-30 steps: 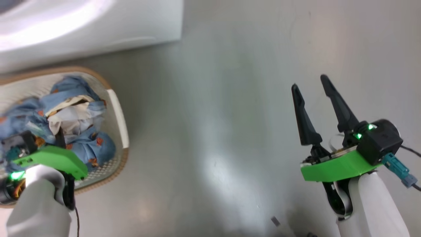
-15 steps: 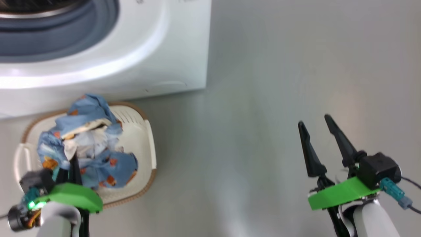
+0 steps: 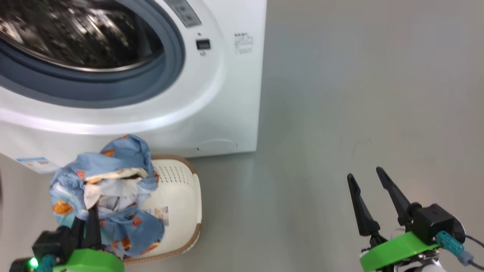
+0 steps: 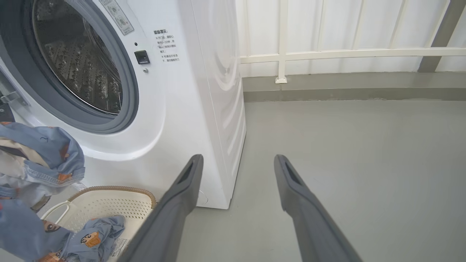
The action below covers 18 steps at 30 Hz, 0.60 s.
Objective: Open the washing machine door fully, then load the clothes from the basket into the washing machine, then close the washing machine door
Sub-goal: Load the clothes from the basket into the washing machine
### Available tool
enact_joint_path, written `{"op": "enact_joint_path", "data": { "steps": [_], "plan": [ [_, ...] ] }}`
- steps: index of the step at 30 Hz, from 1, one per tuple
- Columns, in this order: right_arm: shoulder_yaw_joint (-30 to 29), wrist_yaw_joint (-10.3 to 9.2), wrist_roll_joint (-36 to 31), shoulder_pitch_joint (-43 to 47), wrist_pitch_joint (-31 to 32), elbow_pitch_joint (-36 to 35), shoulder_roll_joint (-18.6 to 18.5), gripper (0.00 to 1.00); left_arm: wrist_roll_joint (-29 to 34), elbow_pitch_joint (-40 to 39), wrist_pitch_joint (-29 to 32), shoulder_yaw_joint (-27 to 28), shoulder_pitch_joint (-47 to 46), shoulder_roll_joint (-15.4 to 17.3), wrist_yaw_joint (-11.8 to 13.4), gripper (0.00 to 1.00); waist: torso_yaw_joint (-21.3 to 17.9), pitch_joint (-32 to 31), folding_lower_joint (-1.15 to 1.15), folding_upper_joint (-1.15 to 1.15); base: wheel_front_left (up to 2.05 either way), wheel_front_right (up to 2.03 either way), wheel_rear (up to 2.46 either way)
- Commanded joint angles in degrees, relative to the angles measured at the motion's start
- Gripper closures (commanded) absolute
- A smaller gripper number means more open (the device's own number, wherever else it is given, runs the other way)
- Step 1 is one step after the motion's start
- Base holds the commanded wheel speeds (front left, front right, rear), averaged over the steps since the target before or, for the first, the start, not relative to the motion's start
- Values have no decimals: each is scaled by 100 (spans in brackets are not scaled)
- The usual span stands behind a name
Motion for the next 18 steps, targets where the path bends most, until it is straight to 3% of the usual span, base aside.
{"op": "enact_joint_path", "data": {
  "steps": [1,18],
  "plan": [
    [149,51,28,48,18,-157,0,0,64,-199,-69,172,33,130,11,100,173,-353,0,0,0,0,0],
    [59,51,32,515,278,-565,0,0,160,-1529,423,-32,890,189,180,100,223,-1012,0,0,0,0,0]
  ]
}}
